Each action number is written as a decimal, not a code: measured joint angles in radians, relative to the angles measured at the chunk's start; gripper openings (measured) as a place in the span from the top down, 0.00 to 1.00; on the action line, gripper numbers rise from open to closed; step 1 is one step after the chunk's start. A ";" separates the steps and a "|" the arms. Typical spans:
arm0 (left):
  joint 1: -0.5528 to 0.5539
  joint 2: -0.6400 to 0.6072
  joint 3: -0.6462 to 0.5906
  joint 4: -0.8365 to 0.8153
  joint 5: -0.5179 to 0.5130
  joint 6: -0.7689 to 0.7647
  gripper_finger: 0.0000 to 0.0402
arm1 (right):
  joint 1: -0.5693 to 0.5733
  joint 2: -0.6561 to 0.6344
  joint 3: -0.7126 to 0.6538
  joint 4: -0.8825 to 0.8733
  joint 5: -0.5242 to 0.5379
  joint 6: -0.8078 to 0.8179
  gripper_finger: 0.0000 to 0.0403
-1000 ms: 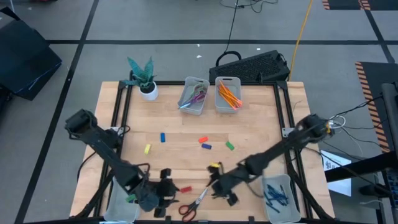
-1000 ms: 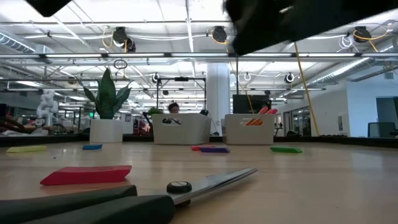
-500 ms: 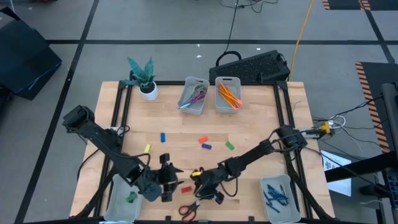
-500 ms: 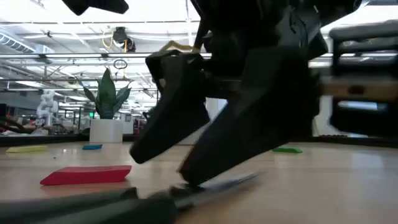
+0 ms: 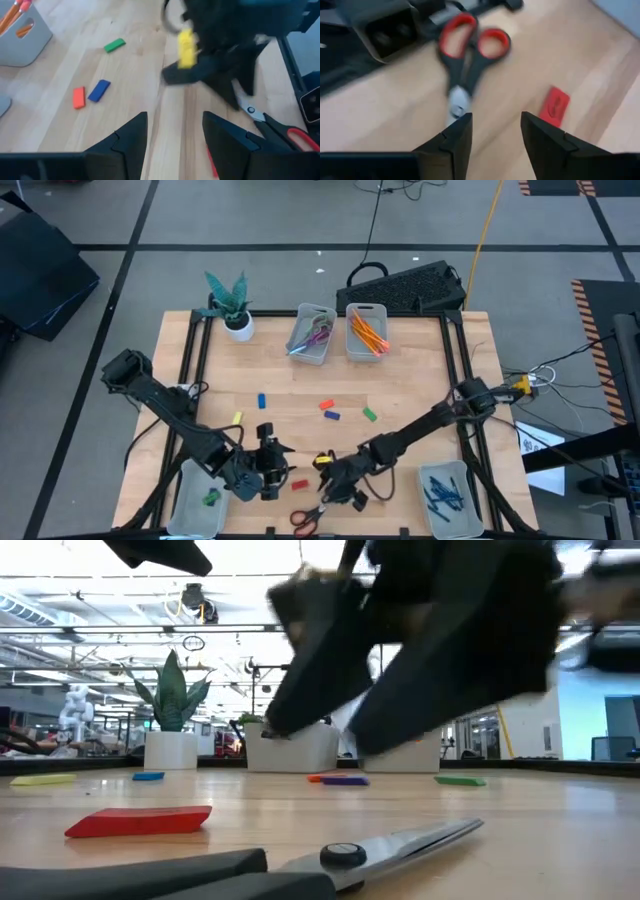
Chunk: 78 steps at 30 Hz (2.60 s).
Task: Sort crayons/erasers/pens/pencils in bins
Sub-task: Put the black scissors into the top left bin
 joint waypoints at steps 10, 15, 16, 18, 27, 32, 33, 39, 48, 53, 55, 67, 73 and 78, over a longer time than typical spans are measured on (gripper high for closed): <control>-0.008 0.000 0.000 0.012 -0.004 0.002 0.52 | 0.039 0.084 0.000 0.096 0.002 0.008 0.59; -0.007 0.000 0.000 0.022 -0.004 -0.003 0.52 | 0.018 0.119 0.001 0.092 0.004 0.009 0.62; -0.007 0.000 0.000 0.021 -0.004 -0.005 0.52 | 0.015 0.119 0.003 0.076 0.005 0.009 0.64; -0.007 0.000 0.000 0.022 -0.004 -0.006 0.52 | 0.010 0.119 0.004 0.041 0.006 0.011 0.67; -0.004 0.007 0.000 0.026 0.005 -0.035 0.52 | 0.003 0.116 0.003 -0.094 0.003 0.001 0.89; 0.001 0.010 -0.003 0.036 0.002 -0.037 0.52 | 0.000 0.067 0.001 -0.182 0.017 0.014 0.87; 0.005 0.010 -0.011 0.041 0.000 -0.036 0.52 | 0.001 0.047 0.001 -0.205 0.020 0.019 0.86; 0.034 0.010 -0.113 0.182 -0.004 -0.039 0.52 | 0.013 -0.113 -0.008 -0.409 0.044 0.037 0.85; 0.091 0.010 -0.321 0.567 0.026 -0.028 0.46 | 0.076 -0.404 -0.040 -0.556 0.477 0.088 0.87; 0.168 0.010 -0.373 0.694 0.168 -0.054 0.31 | 0.111 -0.489 -0.102 -0.548 0.654 0.088 0.87; 0.205 0.010 -0.373 0.715 0.246 -0.055 0.25 | 0.124 -0.499 -0.112 -0.527 0.709 0.074 0.87; 0.258 0.010 -0.373 1.014 0.327 0.243 0.13 | 0.145 -0.501 -0.173 -0.193 1.129 -0.018 0.87; 0.269 0.010 -0.373 1.355 0.132 0.565 0.13 | 0.110 -0.502 -0.276 0.394 1.298 -0.190 0.87; 0.345 0.010 -0.365 1.549 0.157 0.656 0.13 | 0.069 -0.502 -0.338 0.790 1.275 -0.409 0.87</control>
